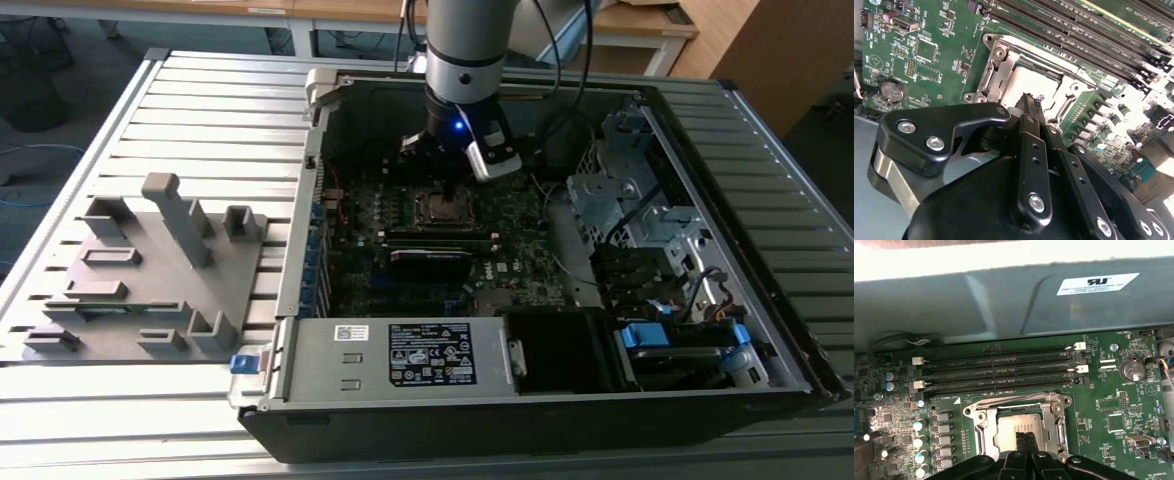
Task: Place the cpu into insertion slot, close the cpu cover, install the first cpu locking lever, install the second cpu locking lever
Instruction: 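Install the first cpu locking lever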
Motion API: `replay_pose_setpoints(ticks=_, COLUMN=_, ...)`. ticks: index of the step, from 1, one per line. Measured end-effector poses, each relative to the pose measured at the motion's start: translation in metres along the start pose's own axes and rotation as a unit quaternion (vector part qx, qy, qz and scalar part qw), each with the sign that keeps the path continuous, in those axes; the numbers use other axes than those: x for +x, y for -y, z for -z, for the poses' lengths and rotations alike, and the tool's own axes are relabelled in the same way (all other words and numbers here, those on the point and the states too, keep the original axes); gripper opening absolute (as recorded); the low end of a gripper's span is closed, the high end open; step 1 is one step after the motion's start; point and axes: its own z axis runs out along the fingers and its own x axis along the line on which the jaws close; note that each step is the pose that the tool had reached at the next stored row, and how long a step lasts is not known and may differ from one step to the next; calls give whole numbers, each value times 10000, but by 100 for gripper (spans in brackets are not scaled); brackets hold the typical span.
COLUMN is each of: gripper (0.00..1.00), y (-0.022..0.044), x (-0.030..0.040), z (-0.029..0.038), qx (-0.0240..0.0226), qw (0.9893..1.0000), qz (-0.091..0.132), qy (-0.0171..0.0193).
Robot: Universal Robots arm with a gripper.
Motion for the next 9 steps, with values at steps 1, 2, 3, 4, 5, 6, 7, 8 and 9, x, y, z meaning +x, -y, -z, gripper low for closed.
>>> replay_pose_setpoints(ticks=1, gripper=10, y=0, x=0, z=8, qx=0, qw=10000, qz=0, qy=0)
replay_pose_setpoints(ticks=2, gripper=10, y=-1, x=0, z=14, qx=0, qw=10000, qz=0, qy=0)
replay_pose_setpoints(ticks=3, gripper=10, y=-1, x=-1, z=21, qx=0, qw=10000, qz=0, qy=0)
replay_pose_setpoints(ticks=4, gripper=10, y=-2, x=-1, z=30, qx=0, qw=10000, qz=0, qy=0)
replay_pose_setpoints(ticks=5, gripper=10, y=-2, x=-1, z=38, qx=1, qw=10000, qz=0, qy=0)
replay_pose_setpoints(ticks=6, gripper=10, y=-3, x=-1, z=45, qx=1, qw=10000, qz=0, qy=0)
replay_pose_setpoints(ticks=7, gripper=10, y=-3, x=-1, z=47, qx=0, qw=10000, qz=0, qy=0)
replay_pose_setpoints(ticks=8, gripper=10, y=-3, x=-2, z=47, qx=1, qw=10000, qz=0, qy=0)
replay_pose_setpoints(ticks=9, gripper=10, y=-3, x=-2, z=47, qx=1, qw=10000, qz=0, qy=1)
